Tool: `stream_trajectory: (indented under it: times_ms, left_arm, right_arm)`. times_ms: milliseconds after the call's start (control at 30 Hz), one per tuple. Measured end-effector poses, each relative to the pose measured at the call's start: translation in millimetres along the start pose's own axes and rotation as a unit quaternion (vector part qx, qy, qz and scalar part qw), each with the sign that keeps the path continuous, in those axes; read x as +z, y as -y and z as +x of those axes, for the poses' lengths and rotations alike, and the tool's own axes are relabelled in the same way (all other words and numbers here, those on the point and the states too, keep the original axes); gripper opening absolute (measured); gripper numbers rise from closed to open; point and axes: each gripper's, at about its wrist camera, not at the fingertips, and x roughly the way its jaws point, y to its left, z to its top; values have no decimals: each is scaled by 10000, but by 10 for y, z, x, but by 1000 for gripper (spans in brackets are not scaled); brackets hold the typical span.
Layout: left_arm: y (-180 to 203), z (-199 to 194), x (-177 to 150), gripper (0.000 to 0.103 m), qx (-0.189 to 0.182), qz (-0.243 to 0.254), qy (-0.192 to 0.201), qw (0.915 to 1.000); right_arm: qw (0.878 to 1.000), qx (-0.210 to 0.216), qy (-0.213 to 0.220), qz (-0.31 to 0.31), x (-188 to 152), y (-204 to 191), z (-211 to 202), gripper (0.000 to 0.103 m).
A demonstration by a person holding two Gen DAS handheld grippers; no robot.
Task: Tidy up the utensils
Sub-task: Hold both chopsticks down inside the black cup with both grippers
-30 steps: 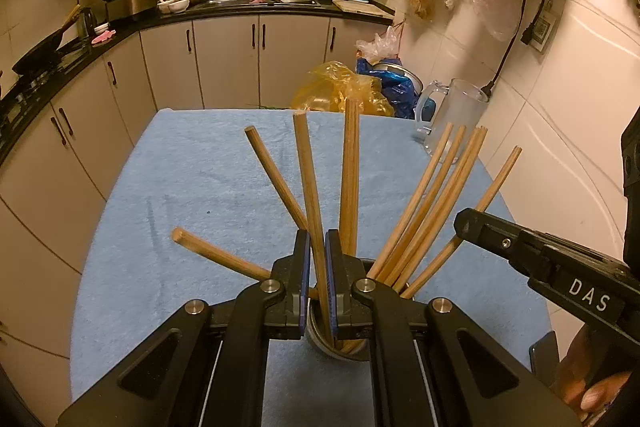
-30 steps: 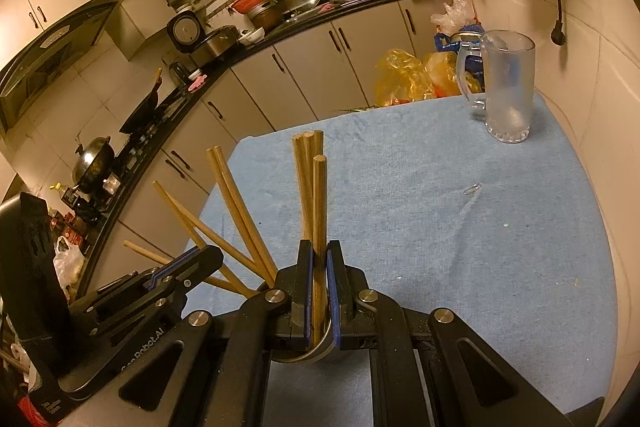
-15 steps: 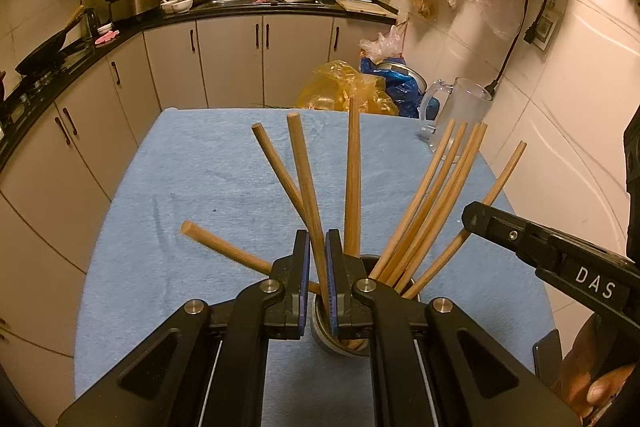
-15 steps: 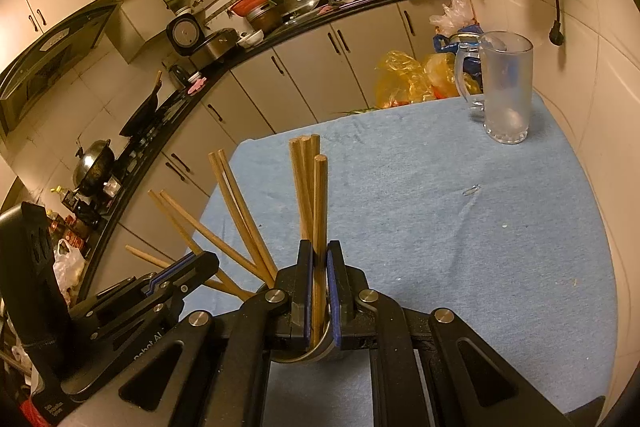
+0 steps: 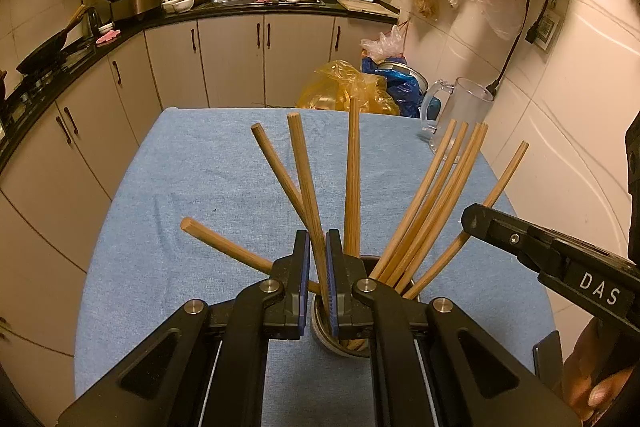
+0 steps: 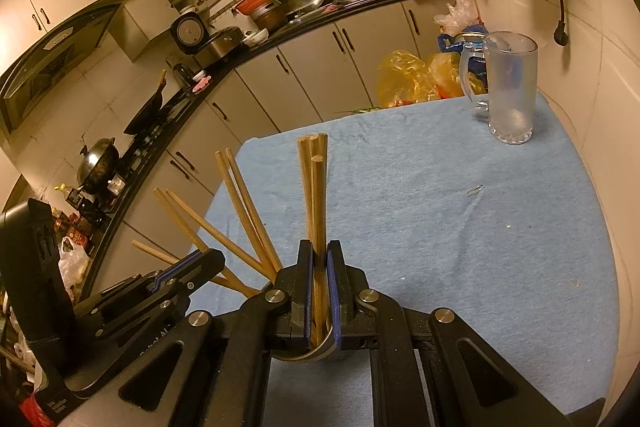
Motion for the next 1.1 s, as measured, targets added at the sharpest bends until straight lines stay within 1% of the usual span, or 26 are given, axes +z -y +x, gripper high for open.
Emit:
stream_trajectory:
  times_ms: [1100]
  left_arm:
    - [-9,-12,-13,7,-45,-30,16,10000]
  right_arm:
    - [10000,-90,19,-6,21,16,-38,9]
